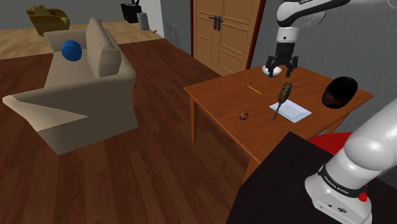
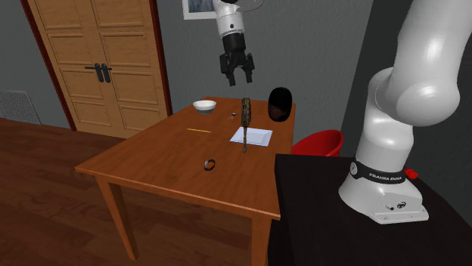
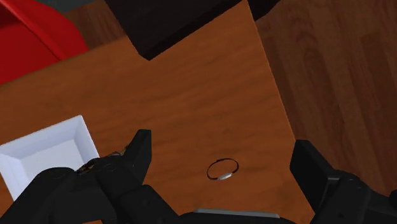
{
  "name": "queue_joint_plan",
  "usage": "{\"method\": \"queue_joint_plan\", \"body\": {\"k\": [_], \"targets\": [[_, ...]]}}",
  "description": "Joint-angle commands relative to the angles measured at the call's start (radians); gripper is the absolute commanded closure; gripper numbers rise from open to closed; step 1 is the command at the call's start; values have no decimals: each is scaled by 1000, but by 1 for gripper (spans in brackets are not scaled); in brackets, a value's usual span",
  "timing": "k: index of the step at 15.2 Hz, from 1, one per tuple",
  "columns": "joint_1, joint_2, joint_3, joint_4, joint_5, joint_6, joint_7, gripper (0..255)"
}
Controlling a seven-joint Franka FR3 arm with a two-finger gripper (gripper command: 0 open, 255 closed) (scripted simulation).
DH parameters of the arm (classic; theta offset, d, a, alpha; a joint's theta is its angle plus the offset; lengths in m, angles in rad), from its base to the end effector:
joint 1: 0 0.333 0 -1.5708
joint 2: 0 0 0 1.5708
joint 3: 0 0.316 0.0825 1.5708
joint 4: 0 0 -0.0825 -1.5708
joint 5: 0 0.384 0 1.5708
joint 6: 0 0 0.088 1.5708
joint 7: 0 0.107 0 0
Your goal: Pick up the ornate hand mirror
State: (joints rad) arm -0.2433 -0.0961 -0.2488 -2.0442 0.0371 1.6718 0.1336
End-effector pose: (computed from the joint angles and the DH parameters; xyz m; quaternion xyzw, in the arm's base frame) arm 0.4368 -0.2329 0.4624 -0.9411 0.3068 0.1317 0.0540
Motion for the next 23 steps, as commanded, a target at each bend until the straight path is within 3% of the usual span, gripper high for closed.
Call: {"method": "queue_joint_plan", "body": {"k": [1,14,23], "targets": [[-21,64,-24,46,6,1,3,0],[-190,457,-149,363,93,-33,24,0],[-193,495,-142,311,108,54,14,0]]}}
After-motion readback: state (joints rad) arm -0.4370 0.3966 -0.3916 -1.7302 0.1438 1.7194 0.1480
